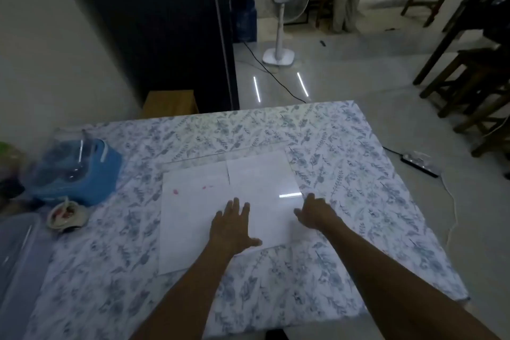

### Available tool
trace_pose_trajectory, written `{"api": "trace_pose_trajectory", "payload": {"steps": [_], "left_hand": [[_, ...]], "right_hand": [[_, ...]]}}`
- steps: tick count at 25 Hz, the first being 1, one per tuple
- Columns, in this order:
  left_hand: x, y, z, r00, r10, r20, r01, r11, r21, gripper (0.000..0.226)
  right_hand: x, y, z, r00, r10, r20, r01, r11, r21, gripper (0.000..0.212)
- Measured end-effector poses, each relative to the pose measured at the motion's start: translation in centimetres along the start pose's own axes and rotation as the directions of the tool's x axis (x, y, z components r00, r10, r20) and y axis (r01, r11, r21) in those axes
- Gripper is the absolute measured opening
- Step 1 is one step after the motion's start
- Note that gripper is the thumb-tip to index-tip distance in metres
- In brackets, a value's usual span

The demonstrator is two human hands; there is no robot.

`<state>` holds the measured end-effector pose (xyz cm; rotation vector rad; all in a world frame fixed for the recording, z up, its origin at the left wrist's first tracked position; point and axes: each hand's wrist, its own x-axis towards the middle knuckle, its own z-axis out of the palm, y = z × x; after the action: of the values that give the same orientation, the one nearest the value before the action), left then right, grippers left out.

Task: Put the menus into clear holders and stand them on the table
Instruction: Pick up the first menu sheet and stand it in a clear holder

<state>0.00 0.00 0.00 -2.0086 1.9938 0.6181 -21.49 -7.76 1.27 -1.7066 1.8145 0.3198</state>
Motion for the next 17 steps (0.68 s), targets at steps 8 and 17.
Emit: {"api": "trace_pose_trajectory", "payload": {"steps": [8, 17], "left_hand": [[2.1, 3.0, 5.3, 0.995, 0.031, -0.097, -0.025, 0.998, 0.058, 0.112], [-0.3, 3.1, 4.1, 0.990, 0.124, -0.065, -0.116, 0.986, 0.119, 0.091]], "right_hand": [[2.8, -0.2, 2.6, 0.984, 0.156, -0.088, -0.132, 0.965, 0.226, 0.066], [2.4, 1.9, 1.2, 0.992, 0.123, 0.005, -0.116, 0.920, 0.373, 0.039]]}}
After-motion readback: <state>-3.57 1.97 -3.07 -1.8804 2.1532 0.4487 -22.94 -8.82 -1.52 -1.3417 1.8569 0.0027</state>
